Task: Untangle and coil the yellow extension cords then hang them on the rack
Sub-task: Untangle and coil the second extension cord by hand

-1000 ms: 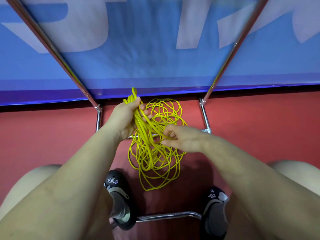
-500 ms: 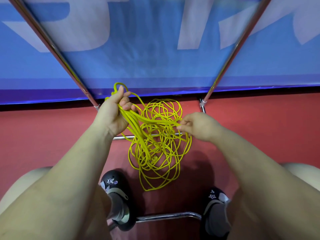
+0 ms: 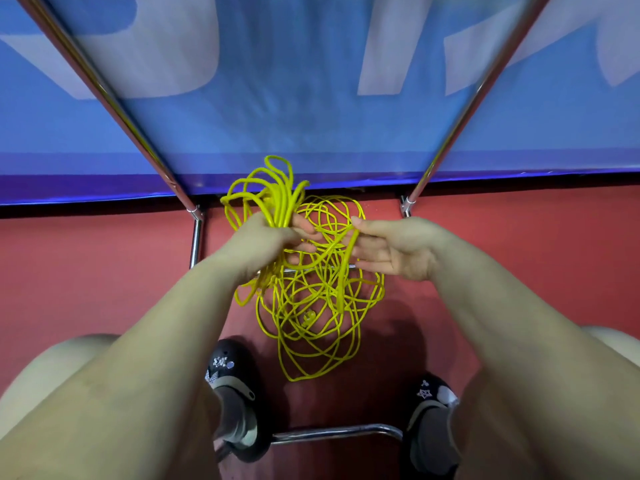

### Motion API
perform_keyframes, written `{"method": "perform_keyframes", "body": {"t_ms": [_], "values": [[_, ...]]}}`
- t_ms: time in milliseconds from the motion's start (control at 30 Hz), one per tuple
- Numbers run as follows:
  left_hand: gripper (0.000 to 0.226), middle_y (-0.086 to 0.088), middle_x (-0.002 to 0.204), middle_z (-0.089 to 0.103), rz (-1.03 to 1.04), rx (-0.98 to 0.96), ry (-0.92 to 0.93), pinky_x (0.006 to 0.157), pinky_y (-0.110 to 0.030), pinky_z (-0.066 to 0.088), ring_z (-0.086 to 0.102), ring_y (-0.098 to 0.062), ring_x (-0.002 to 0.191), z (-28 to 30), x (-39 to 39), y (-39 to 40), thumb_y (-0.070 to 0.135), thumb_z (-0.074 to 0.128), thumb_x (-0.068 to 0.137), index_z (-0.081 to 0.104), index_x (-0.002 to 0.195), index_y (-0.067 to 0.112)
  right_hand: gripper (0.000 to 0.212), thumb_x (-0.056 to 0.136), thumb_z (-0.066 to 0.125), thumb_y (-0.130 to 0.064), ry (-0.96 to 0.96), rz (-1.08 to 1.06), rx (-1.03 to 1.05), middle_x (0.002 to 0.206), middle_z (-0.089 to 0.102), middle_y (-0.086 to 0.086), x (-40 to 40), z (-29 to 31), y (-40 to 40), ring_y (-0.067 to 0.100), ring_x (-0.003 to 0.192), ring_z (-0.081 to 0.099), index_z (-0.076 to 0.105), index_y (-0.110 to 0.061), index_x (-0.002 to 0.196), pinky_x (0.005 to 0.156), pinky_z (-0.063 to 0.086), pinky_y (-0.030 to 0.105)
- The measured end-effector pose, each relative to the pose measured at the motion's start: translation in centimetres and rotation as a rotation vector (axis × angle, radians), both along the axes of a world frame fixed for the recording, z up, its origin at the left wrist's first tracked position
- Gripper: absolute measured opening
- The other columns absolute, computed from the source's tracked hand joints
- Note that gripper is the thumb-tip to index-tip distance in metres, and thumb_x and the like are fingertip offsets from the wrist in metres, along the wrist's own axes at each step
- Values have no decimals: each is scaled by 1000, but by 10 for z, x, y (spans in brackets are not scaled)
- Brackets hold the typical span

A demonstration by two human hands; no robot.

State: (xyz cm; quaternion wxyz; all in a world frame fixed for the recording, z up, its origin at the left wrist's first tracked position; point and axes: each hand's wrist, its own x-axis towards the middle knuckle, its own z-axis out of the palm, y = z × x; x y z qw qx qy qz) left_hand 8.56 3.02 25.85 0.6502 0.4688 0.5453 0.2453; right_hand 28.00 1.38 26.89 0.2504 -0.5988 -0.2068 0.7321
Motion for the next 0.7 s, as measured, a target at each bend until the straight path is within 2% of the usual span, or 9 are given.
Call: {"method": "perform_keyframes", "body": {"t_ms": [100,200,333,500,600,700], "values": [[24,-3,89,70,-93,13,53,51,-16,50,69,-6,69,-5,3,-2,-4,48,92,60,80,13,8,90,57,-12,85,-85,-25,60,69,-3,-2,3,3,7,54,67,60,-12,82,56,56,22],[23,3,84,72,-156,-34,31,57,-18,51,69,-6,69,-11,6,-7,1,46,95,62,85,15,9,89,55,-8,109,-112,-27,60,69,-5,-4,3,3,3,55,67,61,-10,83,54,55,20],[18,3,69,73,-71,-120,-80,53,-19,53,70,-9,62,-12,14,-11,7,46,97,60,87,11,10,90,55,-9,188,-95,-37,62,69,-3,-8,4,0,6,56,67,60,-12,81,56,56,23],[20,-1,75,74,-22,-181,-167,55,-21,54,71,-12,67,-11,20,-10,16,43,99,61,91,11,16,87,57,-1,90,-174,33,74,60,-2,-8,5,2,5,63,58,54,-16,90,53,53,17],[19,3,77,74,-65,-157,-142,63,-22,55,71,-10,71,-13,21,-12,16,44,98,62,92,13,16,88,56,0,108,-252,-22,69,60,-2,-7,4,2,5,58,58,54,-16,88,50,52,18],[18,6,81,73,-133,-125,-124,71,-22,53,70,-5,75,-15,23,-14,13,45,98,63,94,16,19,89,52,3,192,-423,-96,59,59,3,-6,4,5,11,62,55,51,-11,77,49,54,24]]}}
